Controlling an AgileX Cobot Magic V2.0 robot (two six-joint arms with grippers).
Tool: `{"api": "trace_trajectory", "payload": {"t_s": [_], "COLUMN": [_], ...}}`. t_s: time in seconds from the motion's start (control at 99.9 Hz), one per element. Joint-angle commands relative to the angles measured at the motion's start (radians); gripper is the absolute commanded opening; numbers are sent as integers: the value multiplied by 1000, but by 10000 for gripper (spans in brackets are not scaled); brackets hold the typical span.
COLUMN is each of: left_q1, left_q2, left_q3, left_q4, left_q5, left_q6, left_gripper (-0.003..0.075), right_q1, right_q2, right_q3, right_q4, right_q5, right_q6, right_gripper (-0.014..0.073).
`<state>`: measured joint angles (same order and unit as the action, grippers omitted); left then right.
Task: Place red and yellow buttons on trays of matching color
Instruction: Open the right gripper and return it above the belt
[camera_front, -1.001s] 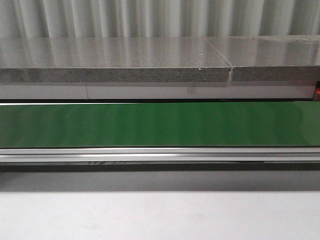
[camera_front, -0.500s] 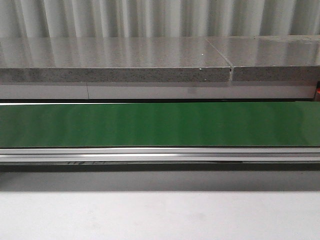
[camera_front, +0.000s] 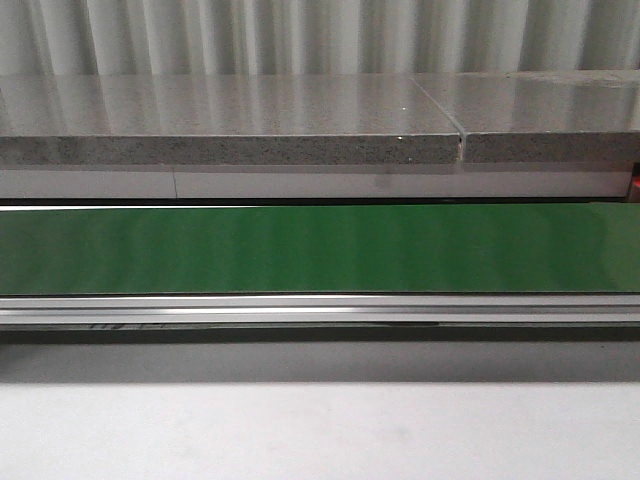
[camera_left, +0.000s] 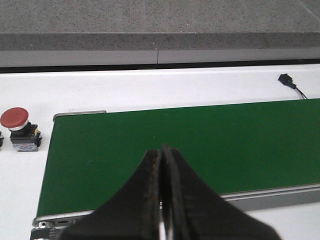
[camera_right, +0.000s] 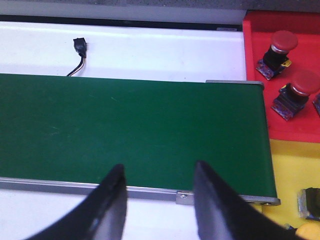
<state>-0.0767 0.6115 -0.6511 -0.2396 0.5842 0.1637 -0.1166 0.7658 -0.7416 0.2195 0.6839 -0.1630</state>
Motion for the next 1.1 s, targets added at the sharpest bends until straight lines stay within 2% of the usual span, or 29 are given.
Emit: {"api": "trace_trajectory", "payload": {"t_s": [0.0,0.11,0.951,1.031,1.091], "left_q1": [-8,-8,-8,-8,-8], "left_q2": [1,1,1,1,1], "left_q3": [-27,-27,-27,-27,-27], "left_q4": [-19,-19,-11,-11,-11], "left_q5": [-74,-74,-74,-74,-72], "left_q6": [1,1,1,1,1], "left_gripper": [-20,-20,-15,36,129], "right_q1": [3,3,3,3,3], "right_q2": [-18,-18,-18,-18,-18], "right_q3": [-25,-25,-25,-25,-25], "right_q4": [10,10,10,10,10], "right_q5": [-70,-69,-57,-57,-57], "right_q6": [-13,-13,-13,-13,-13], "right_gripper": [115,-74,-67,-67,-67]}}
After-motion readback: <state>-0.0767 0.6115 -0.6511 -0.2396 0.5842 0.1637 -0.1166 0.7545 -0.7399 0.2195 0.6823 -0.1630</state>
